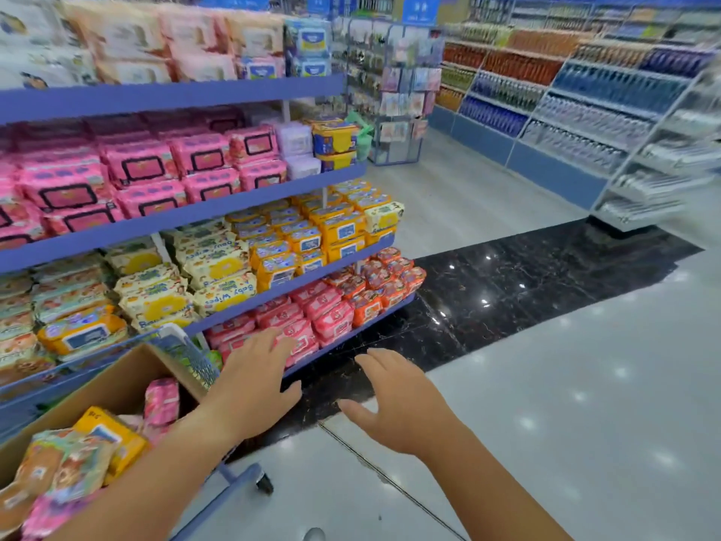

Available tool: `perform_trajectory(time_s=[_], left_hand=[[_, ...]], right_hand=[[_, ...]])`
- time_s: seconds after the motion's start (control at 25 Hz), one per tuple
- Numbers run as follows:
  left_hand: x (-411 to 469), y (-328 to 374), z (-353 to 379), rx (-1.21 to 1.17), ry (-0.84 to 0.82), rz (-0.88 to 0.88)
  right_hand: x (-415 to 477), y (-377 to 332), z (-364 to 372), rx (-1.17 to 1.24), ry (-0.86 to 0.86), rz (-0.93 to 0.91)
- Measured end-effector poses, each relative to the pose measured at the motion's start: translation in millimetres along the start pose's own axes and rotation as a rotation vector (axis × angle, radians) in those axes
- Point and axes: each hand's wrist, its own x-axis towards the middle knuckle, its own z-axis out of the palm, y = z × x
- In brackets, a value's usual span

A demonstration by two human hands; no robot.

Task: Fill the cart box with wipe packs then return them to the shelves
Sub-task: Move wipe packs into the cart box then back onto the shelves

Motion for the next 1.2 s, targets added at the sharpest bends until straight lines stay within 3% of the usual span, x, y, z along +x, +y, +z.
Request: perform_trajectory(time_s=[0.32,0.72,0.96,1.2], left_hand=[[177.5,68.4,11.8,-0.021,-0.008,0.058],[475.0,134.3,4.0,0.012,-0.153,0.013],[630.8,121.5,16.9,0.042,-0.15,-0.151],[741.7,112.3,48.6,-0.057,-0.238,-0.415]], right_hand=[[73.5,155.8,-32.9,-0.055,-0.042,0.06],[292.9,391.6,-111.9,-0.095,-0.078,0.059],[495.9,527.1,-104.7,-0.133,-0.139,-0.097],[672.7,615.2,-83.2,-0.277,-0.405,-0.222]])
